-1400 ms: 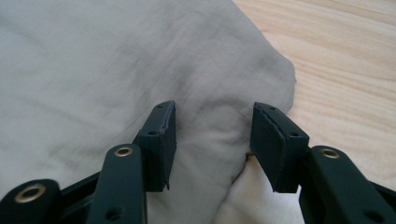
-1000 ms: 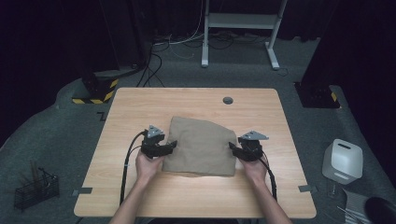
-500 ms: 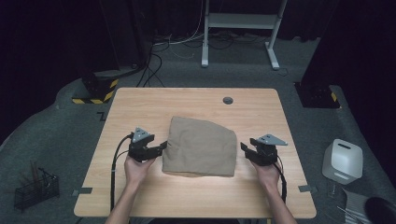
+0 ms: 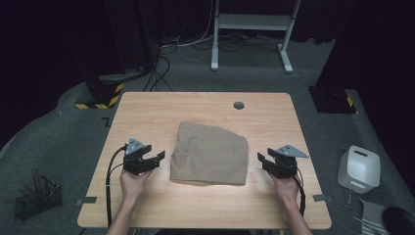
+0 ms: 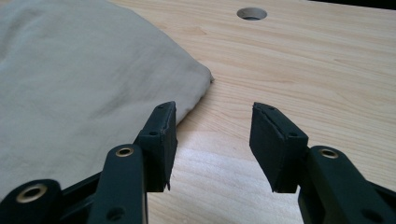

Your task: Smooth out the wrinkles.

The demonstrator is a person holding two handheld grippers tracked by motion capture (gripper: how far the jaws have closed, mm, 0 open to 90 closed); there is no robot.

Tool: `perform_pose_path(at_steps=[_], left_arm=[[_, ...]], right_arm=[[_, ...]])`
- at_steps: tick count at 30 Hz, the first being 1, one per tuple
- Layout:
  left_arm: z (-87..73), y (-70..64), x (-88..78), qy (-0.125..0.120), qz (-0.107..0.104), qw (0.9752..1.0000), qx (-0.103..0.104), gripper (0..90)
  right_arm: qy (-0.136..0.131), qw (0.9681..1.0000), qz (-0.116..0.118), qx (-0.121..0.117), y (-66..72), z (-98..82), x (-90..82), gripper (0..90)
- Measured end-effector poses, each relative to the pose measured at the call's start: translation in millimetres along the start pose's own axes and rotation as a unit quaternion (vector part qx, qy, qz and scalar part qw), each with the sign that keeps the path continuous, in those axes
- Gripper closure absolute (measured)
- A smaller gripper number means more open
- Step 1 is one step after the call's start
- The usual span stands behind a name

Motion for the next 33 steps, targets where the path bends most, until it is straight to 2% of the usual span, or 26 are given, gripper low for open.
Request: perform_pose_path(at_steps=[13,23,33], left_arm=[[-27.7,16.2,-3.7,0.019,0.019,0.9994,-0.022,34.3],[-46.1,24.8,-2.6,0.037,0.036,0.9983,-0.027,34.3],[-54.4,30.4,-0.9,0.047,0.052,0.9972,-0.025,34.3]], right_arm=[[0.018,0.9996,-0.017,0.01,-12.1,-20.1,-4.1,51.3],[0.041,0.9985,-0.036,0.006,-17.8,-35.4,-2.2,51.3],[0.054,0.9974,-0.048,-0.002,-20.5,-42.0,-0.7,51.1]])
Point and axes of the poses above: each handheld gripper's, and its own axes: x roughly forward along the jaws, z roughly out of its top, y roughly to its left, the point moved 6 cm from there along x, roughly forward along the jaws, and after that the axes turned 2 degrees about y, right-handed, at the moved point
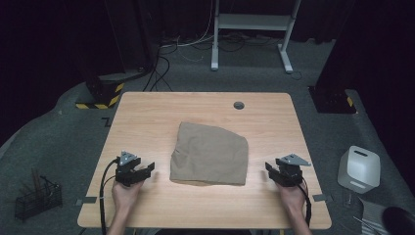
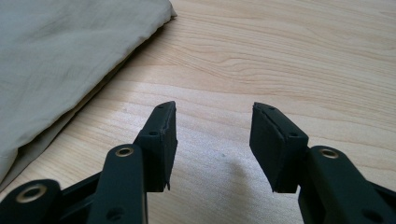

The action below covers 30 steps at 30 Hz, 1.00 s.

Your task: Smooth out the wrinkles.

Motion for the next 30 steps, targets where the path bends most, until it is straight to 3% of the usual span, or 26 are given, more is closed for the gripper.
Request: perform_pose_path(at_steps=[18,22,25,30], left_arm=[[-9.3,6.6,6.0,0.018,0.026,0.9995,0.002,34.4],[-9.6,6.3,6.4,0.023,0.035,0.9991,0.008,33.9],[-9.9,3.9,7.7,0.029,0.053,0.9978,0.026,32.9],[-10.0,4.2,8.0,0.03,0.053,0.9979,0.02,29.7]], right_arm=[[0.026,0.9996,-0.012,-0.003,-3.1,-10.0,7.6,50.0],[0.036,0.9993,-0.006,-0.004,-2.0,-10.1,9.8,46.0],[0.039,0.9992,0.001,-0.003,-1.7,-10.1,10.6,42.0],[0.04,0.9992,-0.006,0.001,-2.3,-10.4,10.6,38.6]])
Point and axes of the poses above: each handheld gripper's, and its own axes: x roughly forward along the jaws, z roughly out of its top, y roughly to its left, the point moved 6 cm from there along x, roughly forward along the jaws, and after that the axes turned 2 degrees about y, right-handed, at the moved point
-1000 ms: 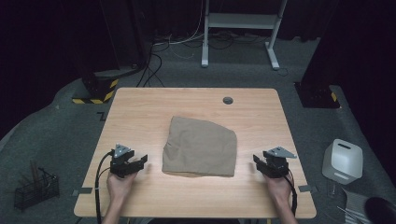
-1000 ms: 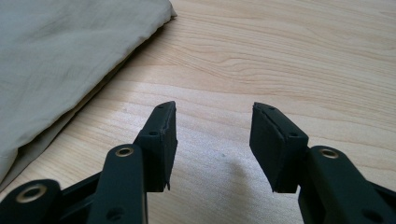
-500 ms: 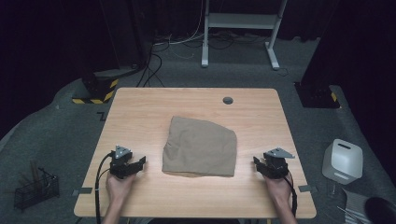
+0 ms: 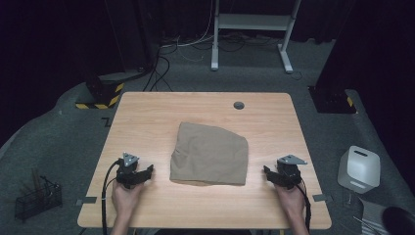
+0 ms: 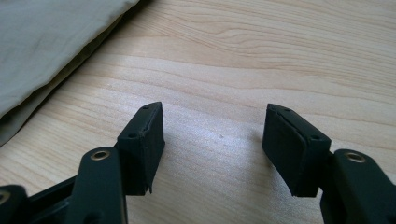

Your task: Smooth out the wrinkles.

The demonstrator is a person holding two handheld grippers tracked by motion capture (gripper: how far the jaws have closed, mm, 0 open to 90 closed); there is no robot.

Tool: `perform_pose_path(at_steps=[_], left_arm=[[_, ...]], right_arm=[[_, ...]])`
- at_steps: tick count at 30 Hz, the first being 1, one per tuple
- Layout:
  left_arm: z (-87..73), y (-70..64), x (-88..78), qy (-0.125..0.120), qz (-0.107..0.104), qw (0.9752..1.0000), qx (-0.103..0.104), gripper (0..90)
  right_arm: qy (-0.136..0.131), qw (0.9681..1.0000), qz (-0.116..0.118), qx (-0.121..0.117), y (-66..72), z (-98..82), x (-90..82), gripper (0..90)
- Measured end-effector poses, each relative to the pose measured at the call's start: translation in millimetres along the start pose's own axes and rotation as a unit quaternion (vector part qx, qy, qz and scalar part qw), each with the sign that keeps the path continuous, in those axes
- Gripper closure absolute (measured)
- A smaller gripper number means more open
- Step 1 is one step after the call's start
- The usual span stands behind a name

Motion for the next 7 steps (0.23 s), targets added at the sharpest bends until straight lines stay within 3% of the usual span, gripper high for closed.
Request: perform_pose_path(at_steps=[7], left_arm=[[-0.2,-0.8,0.0,0.001,-0.001,1.0,-0.001,27.9]], right_arm=[[0.001,1.0,0.001,0.002,0.2,-0.1,0.1,36.8]])
Point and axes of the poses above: each handheld gripper's, and its own axes: x roughly forward along the jaws, z roughly out of its top, y roughly to its left, the point moved 6 cm from there along x, roughly forward along the jaws, and after that the axes turned 2 degrees about y, right-handed, at the moved point
